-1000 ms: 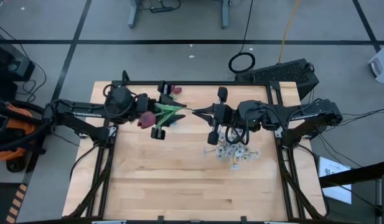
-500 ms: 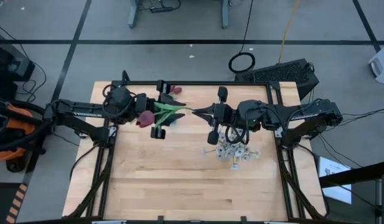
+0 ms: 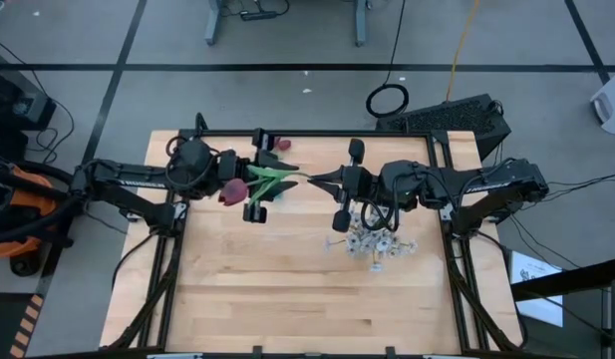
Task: Sort flowers into vase by color
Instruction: Put the red tulip into the blue vase
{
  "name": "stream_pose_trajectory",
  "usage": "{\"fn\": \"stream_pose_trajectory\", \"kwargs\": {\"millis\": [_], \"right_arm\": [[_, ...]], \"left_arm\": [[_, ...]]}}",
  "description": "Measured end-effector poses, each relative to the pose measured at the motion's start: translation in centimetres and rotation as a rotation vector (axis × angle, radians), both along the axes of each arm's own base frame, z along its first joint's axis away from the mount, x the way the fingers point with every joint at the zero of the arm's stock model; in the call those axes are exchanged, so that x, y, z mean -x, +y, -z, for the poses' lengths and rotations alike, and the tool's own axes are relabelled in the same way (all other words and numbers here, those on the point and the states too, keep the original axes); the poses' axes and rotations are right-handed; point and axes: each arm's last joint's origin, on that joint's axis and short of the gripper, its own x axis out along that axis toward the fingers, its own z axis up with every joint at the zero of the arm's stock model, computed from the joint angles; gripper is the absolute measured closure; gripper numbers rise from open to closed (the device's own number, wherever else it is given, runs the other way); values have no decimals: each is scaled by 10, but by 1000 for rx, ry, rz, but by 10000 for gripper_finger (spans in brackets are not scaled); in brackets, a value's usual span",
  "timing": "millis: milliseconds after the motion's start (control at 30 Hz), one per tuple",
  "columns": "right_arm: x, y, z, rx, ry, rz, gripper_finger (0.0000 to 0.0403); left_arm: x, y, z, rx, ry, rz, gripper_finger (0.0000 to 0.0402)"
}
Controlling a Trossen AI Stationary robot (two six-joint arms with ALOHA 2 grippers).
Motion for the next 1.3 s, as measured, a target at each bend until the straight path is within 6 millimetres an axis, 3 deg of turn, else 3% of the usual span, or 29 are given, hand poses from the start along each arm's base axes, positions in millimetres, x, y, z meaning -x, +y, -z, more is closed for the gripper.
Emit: {"fn": "stream_pose_trajectory", "kwargs": {"millis": [533, 633, 767, 933, 1100, 1300], "right_arm": [[0, 0, 1, -2, 10, -2, 402], [0, 0, 1, -2, 9, -3, 396], [0, 0, 1, -1, 10, -1, 362], [5, 0, 0, -5, 20, 26, 289], [24, 0, -7, -13, 49, 73, 228], [48, -2, -9, -41, 125, 61, 202]], "left_arm": [[0, 0, -1, -18, -15, -7, 389], [0, 0, -1, -17, -14, -7, 395], [0, 1, -1, 5, -9, 0, 397], [6, 10, -5, 30, -13, -16, 399], [16, 26, -9, 97, 26, -34, 400], [22, 45, -5, 156, 132, -93, 401]]}}
